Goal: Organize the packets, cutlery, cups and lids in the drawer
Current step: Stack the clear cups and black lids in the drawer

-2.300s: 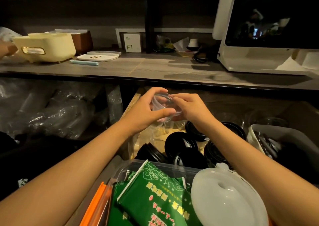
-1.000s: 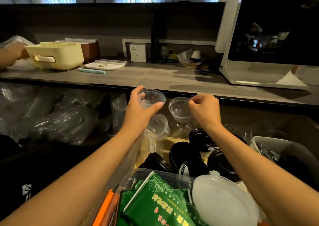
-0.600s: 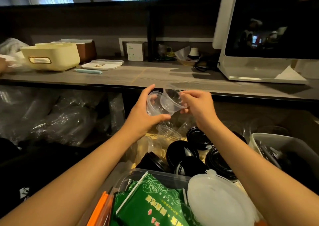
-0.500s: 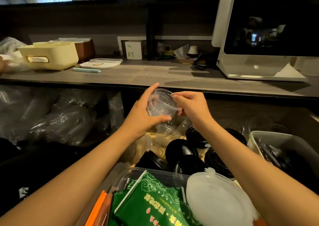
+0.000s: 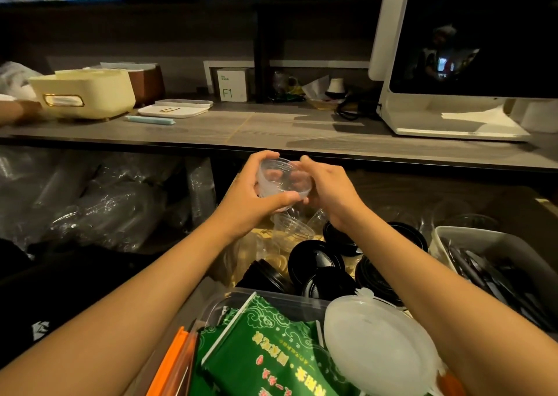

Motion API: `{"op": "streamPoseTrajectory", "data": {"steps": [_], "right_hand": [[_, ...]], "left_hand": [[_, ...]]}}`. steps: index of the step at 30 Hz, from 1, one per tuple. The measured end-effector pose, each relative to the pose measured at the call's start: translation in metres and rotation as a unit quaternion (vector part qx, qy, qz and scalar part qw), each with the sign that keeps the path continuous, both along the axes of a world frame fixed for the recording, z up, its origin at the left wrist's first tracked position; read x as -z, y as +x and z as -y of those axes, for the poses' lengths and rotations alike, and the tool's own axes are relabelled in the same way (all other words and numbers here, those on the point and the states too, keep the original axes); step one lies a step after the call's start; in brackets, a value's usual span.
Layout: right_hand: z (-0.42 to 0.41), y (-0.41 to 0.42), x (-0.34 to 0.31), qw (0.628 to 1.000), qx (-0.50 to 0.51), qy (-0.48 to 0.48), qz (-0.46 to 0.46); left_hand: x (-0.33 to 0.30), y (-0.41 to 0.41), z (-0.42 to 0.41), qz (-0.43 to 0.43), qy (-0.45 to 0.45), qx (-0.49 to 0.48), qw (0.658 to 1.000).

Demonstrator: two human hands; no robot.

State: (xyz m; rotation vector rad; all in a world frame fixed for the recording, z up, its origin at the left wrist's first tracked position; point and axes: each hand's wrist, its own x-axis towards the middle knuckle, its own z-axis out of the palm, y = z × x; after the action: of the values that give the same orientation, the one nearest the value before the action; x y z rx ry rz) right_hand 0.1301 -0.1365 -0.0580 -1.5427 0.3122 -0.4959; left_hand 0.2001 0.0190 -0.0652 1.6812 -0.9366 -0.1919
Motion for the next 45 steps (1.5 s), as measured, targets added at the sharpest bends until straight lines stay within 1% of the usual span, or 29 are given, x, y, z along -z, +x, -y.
{"op": "streamPoseTrajectory", "data": {"steps": [1,2,3,4,5,7,9,11,12,13,14,15,17,18,19,21,25,27,30,33,36,40,45], "right_hand": [[0.002,0.0,0.003,0.999,0.002,0.028,-0.02],[0.006,0.002,0.007,0.999,0.014,0.014,-0.045],[0.011,0.003,0.013,0.996,0.025,-0.048,-0.073],[0.018,0.003,0.019,0.986,0.023,-0.132,-0.101],[0.023,0.003,0.023,0.971,-0.001,-0.203,-0.127],[0.027,-0.001,0.026,0.946,-0.079,-0.264,-0.171],[0.022,-0.003,0.023,0.911,-0.144,-0.326,-0.207],[0.018,-0.001,0.025,0.879,-0.174,-0.381,-0.226],[0.018,0.0,0.026,0.873,-0.179,-0.392,-0.228],[0.017,-0.001,0.025,0.876,-0.176,-0.39,-0.223],[0.018,-0.002,0.023,0.89,-0.16,-0.373,-0.21],[0.019,-0.002,0.021,0.912,-0.128,-0.341,-0.187],[0.019,-0.006,0.013,0.963,-0.04,-0.243,-0.109],[0.02,-0.008,0.008,0.98,0.006,-0.191,-0.064],[0.021,-0.009,0.004,0.988,0.043,-0.15,-0.021],[0.022,-0.01,-0.003,0.987,0.092,-0.118,0.049],[0.019,-0.009,-0.005,0.968,0.13,-0.176,0.124],[0.017,-0.009,-0.005,0.959,0.117,-0.2,0.161],[0.014,-0.009,-0.007,0.957,0.059,-0.212,0.191],[0.009,-0.01,-0.007,0.953,-0.014,-0.24,0.183],[0.005,-0.011,-0.006,0.946,-0.074,-0.279,0.146],[0.006,-0.012,-0.008,0.943,-0.076,-0.292,0.141],[0.002,-0.013,-0.011,0.953,-0.099,-0.251,0.139]], "left_hand": [[0.0,0.002,0.0,-0.02,-0.016,-0.015,1.0],[0.001,0.004,0.0,-0.045,-0.038,-0.033,0.998],[0.001,0.006,0.0,-0.066,-0.059,-0.051,0.995],[0.001,0.008,0.0,-0.075,-0.071,-0.064,0.993],[0.002,0.009,0.0,-0.073,-0.073,-0.077,0.992],[0.001,0.008,0.0,-0.059,-0.071,-0.098,0.991],[0.0,0.008,0.0,-0.066,-0.085,-0.115,0.988],[-0.001,0.007,-0.001,-0.075,-0.09,-0.121,0.986],[-0.001,0.008,0.0,-0.074,-0.086,-0.122,0.986],[0.0,0.007,0.0,-0.072,-0.081,-0.123,0.987],[0.0,0.007,0.0,-0.071,-0.077,-0.122,0.987],[0.0,0.007,-0.001,-0.072,-0.074,-0.122,0.987],[0.001,0.009,-0.001,-0.063,-0.061,-0.118,0.989],[0.002,0.01,-0.001,-0.056,-0.05,-0.115,0.991],[0.003,0.01,0.0,-0.051,-0.04,-0.114,0.991],[0.003,0.01,0.001,-0.047,-0.029,-0.113,0.992],[0.005,0.009,0.002,-0.009,0.006,-0.106,0.994],[0.005,0.008,0.003,0.002,0.019,-0.1,0.995],[0.005,0.009,0.003,-0.004,0.026,-0.083,0.996],[0.004,0.007,0.003,0.007,0.041,-0.066,0.997],[0.004,0.006,0.002,0.019,0.042,-0.052,0.998],[0.002,0.004,0.002,0.027,0.021,-0.026,0.999],[0.001,0.002,0.0,0.013,-0.004,-0.002,1.0]]}}
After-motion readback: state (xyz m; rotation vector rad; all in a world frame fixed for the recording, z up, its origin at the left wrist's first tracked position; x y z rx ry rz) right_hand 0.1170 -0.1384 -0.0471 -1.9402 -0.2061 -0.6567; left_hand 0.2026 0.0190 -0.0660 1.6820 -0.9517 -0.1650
